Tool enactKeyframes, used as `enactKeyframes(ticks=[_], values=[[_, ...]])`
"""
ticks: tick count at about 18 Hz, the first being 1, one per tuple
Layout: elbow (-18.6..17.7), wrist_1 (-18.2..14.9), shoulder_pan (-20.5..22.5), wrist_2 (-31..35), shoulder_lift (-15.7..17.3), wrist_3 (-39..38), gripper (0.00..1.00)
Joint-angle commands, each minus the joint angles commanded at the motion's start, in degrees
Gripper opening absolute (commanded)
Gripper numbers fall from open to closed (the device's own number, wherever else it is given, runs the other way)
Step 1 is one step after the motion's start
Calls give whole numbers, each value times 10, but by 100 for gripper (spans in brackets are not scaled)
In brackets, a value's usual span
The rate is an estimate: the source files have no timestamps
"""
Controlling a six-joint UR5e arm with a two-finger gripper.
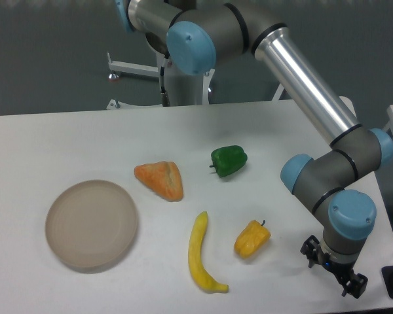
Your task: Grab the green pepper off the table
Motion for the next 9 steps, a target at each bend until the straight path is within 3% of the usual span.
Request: enactKeyframes(ticks=[5,9], values=[[-3,1,-2,3,4,0,99],[-25,-7,-9,3,27,-11,99]])
